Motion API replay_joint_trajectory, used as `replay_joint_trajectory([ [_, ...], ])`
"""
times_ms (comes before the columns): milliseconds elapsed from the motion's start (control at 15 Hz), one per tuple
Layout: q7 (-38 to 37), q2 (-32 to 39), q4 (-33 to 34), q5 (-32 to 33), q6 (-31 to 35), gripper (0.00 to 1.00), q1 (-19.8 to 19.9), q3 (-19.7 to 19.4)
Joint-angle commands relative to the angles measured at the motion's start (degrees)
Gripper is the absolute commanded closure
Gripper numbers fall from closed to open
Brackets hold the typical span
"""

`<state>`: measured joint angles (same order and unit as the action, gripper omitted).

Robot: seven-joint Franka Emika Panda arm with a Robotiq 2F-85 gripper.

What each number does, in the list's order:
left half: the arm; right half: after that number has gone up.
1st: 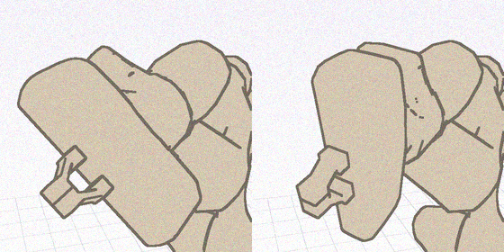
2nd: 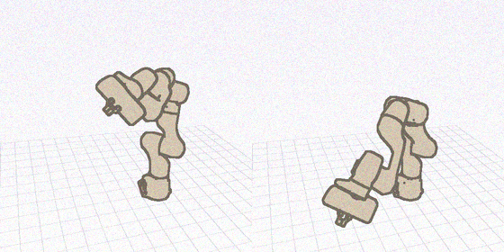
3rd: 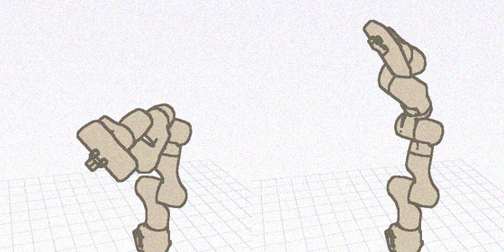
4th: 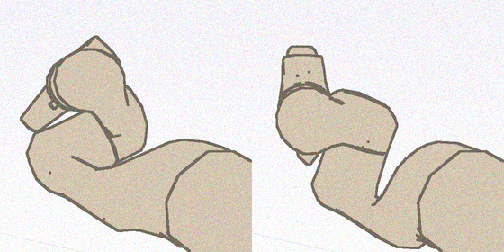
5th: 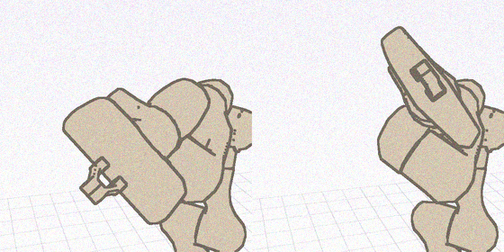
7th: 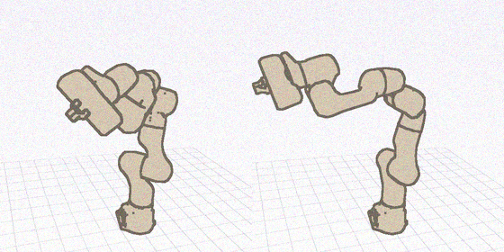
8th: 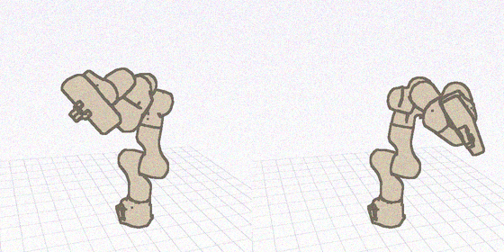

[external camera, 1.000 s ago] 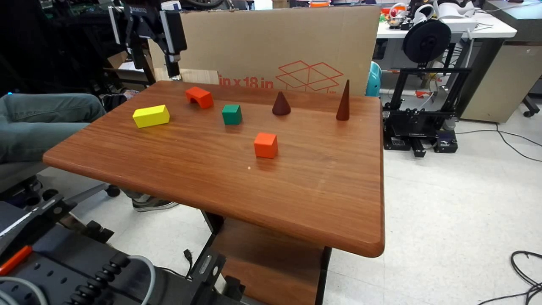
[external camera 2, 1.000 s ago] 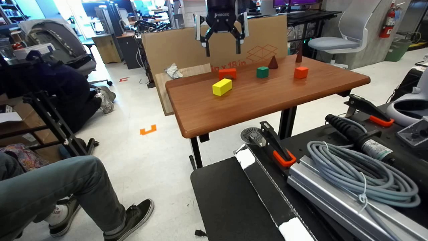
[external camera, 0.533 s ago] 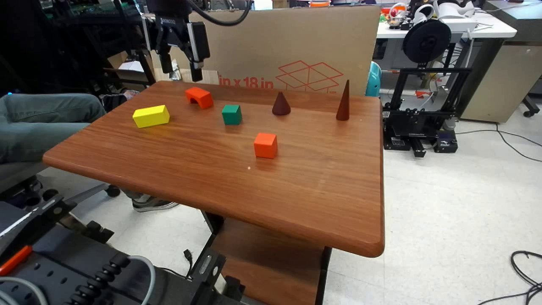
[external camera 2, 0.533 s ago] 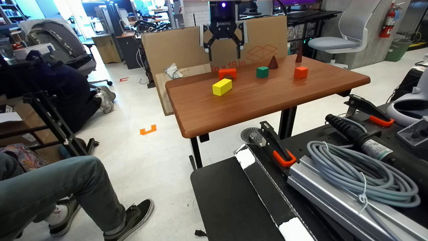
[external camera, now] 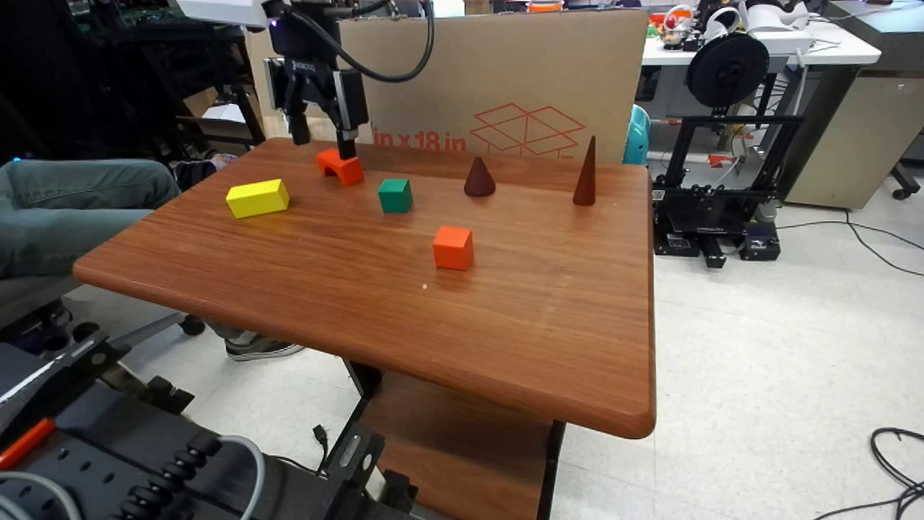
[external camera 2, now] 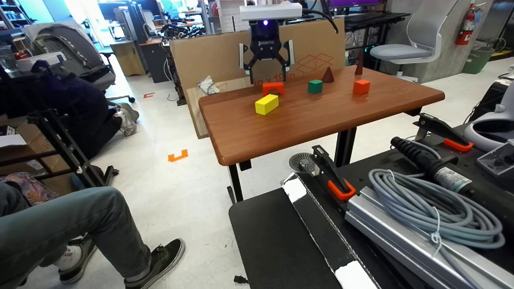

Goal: Move the orange rectangular block forward

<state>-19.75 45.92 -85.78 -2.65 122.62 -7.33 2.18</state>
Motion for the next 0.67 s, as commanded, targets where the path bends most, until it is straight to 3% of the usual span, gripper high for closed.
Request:
replay_joint_trajectory([
  [0, -1.1, 2.4, 3.66, 0.02, -2.69, 0.0, -1.31, -1.43],
  [600, -2.47, 3.52, 5.5, 0.51, -5.19, 0.0, -1.43, -3.27],
])
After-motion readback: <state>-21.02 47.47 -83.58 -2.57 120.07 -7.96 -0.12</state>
